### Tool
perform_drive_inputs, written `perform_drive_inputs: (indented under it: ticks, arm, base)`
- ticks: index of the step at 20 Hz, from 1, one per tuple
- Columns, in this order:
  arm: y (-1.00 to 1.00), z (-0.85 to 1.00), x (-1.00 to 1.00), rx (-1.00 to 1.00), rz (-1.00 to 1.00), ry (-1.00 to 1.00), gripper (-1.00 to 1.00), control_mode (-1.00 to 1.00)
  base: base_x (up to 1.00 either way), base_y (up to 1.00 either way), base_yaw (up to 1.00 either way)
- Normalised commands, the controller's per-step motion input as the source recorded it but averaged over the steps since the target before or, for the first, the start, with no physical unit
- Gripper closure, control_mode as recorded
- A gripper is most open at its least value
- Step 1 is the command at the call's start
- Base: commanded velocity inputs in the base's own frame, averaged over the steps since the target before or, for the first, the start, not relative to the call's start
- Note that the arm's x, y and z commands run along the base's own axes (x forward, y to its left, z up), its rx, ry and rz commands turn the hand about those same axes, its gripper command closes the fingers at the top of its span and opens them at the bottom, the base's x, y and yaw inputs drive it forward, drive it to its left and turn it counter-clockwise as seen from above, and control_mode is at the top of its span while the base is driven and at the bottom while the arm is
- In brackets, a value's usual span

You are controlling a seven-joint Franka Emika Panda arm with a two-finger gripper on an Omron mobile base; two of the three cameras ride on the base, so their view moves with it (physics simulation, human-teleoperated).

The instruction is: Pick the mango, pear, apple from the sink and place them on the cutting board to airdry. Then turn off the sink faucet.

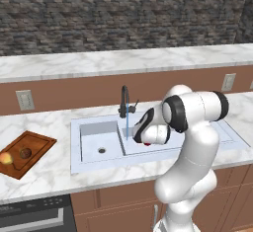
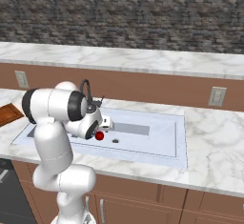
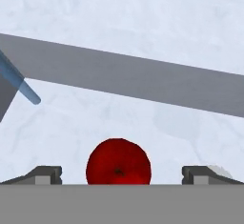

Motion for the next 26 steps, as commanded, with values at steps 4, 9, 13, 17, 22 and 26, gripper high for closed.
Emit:
perform_drive_inputs:
  ticks: [4,9,13,17,22,26]
  arm:
    - [0.0,-0.18,0.1,0.0,0.0,0.0,-1.0,-1.0]
    - [0.0,-0.18,0.02,0.0,0.0,0.0,-1.0,-1.0]
    - [0.0,-0.17,0.0,0.0,0.0,0.0,-1.0,-1.0]
    - [0.0,-0.18,0.0,0.0,0.0,0.0,-1.0,-1.0]
    - [-0.01,-0.2,0.0,0.0,0.0,0.0,-1.0,-1.0]
    - [-0.01,-0.2,0.01,0.0,0.0,0.0,1.0,-1.0]
  base:
    - [0.0,0.0,0.0]
    - [0.0,0.0,0.0]
    - [0.0,0.0,0.0]
    - [0.0,0.0,0.0]
    - [0.0,0.0,0.0]
    - [0.0,0.0,0.0]
